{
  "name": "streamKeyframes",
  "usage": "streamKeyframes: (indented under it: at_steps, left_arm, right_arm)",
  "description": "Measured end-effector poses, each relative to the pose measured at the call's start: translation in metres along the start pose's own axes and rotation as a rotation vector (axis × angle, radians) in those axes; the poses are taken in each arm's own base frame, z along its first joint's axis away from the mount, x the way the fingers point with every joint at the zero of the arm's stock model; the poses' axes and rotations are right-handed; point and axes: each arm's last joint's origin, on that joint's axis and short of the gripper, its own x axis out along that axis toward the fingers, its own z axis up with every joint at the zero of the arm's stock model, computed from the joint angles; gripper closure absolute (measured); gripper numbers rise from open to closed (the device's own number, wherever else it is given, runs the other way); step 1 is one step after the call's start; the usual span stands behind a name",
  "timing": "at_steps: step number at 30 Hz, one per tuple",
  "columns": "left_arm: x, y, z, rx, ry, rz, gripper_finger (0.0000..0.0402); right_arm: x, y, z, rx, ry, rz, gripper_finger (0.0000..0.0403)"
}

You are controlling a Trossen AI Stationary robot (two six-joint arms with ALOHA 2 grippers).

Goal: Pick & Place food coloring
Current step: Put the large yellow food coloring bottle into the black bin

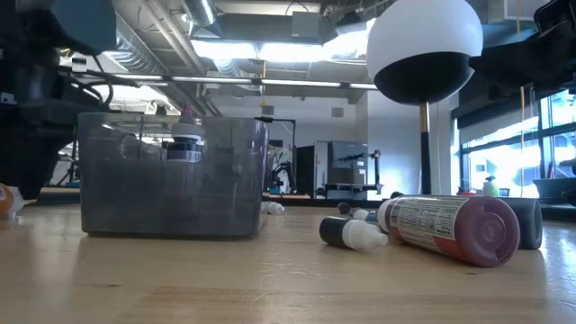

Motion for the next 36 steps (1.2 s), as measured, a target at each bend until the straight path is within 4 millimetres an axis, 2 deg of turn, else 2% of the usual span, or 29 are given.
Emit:
streamKeyframes:
  at_steps: [7, 15, 18, 23, 29, 36]
  left_arm:
    - [0.007, -0.003, -0.002, -0.004, 0.032, 0.038, 0.0217]
    - [0.007, -0.003, -0.002, 0.004, 0.057, 0.044, 0.0269]
    - [0.007, -0.003, -0.002, 0.036, 0.052, 0.043, 0.0285]
    - [0.005, -0.005, -0.001, 0.148, 0.01, 0.034, 0.0286]
    - [-0.016, -0.019, 0.001, 0.183, -0.041, -0.009, 0.0288]
    - [-0.059, -0.041, 0.01, 0.277, -0.252, -0.082, 0.0284]
  right_arm:
    - [0.0, 0.0, 0.0, 0.0, 0.0, 0.0, 0.0289]
    - [0.0, 0.0, 0.0, 0.0, 0.0, 0.0, 0.0289]
    - [0.0, 0.0, 0.0, 0.0, 0.0, 0.0, 0.0289]
    - [0.0, 0.0, 0.0, 0.0, 0.0, 0.0, 0.0289]
    - [0.0, 0.0, 0.0, 0.0, 0.0, 0.0, 0.0289]
    - [0.0, 0.0, 0.0, 0.0, 0.0, 0.0, 0.0289]
